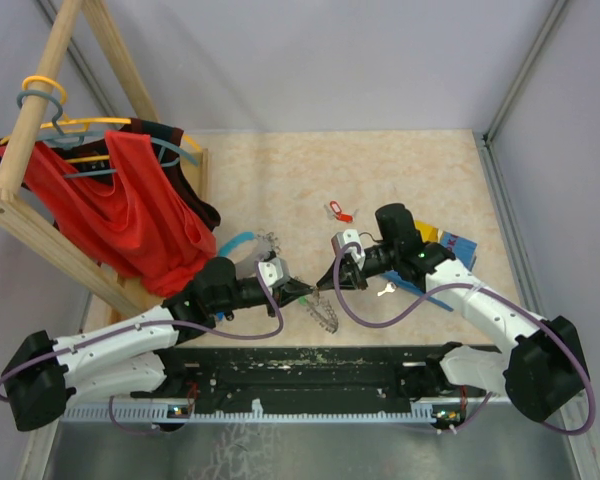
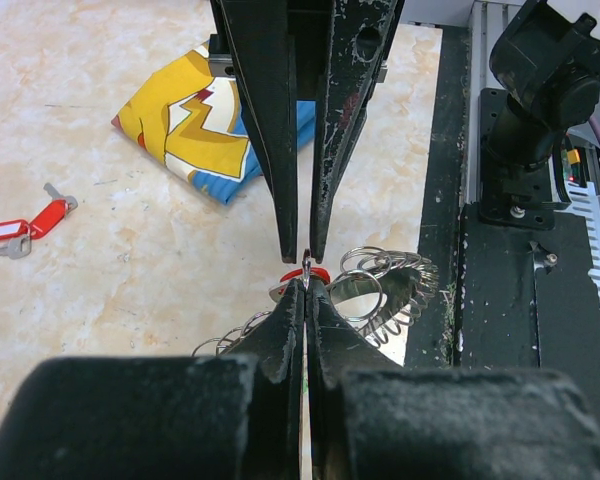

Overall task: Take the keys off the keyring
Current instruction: Remove the key from the keyring.

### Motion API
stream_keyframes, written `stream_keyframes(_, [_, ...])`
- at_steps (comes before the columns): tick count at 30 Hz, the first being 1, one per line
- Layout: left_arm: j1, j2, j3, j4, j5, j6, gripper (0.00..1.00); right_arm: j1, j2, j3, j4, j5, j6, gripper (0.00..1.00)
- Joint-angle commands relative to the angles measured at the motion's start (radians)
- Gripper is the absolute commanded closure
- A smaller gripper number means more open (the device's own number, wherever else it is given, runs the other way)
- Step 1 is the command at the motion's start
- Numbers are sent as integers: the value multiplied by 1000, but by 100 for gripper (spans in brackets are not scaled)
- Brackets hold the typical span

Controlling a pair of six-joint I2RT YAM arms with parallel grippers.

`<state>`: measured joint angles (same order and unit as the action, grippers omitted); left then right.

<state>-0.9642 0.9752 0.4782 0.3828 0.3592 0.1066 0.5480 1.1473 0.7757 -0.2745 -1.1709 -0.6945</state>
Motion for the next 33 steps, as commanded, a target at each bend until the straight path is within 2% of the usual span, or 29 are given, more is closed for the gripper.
stream_keyframes(1, [2,-16,0,73,16,-7,100,15,-19,22,37,-13,-22,91])
stream_keyframes(4, [2,-20,-4,76,13,-9,100,15,-21,26,29,-11,-28,100])
stream_keyframes(24, [9,-60,-19,59,-1,-12,100,19,-31,48,-28,27,-73,100])
stream_keyframes(33, [10,-65,-38,81,-26,-20,100,20,-29,57,-7,57,-28,100])
